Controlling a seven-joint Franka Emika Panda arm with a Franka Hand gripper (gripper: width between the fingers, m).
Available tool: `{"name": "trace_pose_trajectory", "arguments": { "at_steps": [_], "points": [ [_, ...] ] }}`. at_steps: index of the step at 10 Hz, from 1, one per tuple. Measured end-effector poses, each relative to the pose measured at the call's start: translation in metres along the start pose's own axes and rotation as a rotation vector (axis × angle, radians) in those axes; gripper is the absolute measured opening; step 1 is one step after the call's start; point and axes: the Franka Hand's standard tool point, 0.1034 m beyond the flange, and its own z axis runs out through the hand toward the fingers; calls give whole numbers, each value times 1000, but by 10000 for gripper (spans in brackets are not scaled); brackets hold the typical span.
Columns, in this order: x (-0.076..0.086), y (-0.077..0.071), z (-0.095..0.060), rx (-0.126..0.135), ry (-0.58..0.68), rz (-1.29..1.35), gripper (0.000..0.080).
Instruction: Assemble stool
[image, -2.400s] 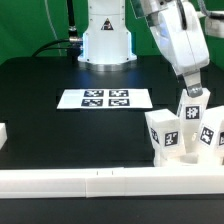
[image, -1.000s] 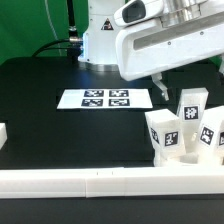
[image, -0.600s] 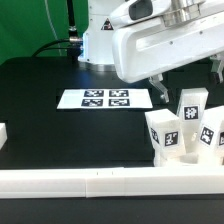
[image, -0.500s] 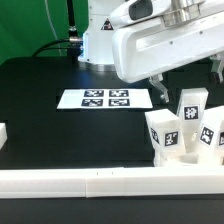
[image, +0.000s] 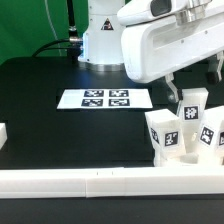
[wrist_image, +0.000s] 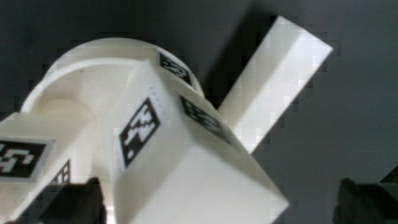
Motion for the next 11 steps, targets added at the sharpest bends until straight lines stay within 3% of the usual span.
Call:
{"name": "trace_pose_trajectory", "arguments": {
  "at_steps": [6,9,10,11],
  "points": [
    [-4,8,8,-42,-49,-559,649],
    [-7,10,10,-44,-64,-615,649],
    [-8,10,11,-43,-65,-614,511],
    [-9,11,11,-43,-65,-612,511]
  ]
}}
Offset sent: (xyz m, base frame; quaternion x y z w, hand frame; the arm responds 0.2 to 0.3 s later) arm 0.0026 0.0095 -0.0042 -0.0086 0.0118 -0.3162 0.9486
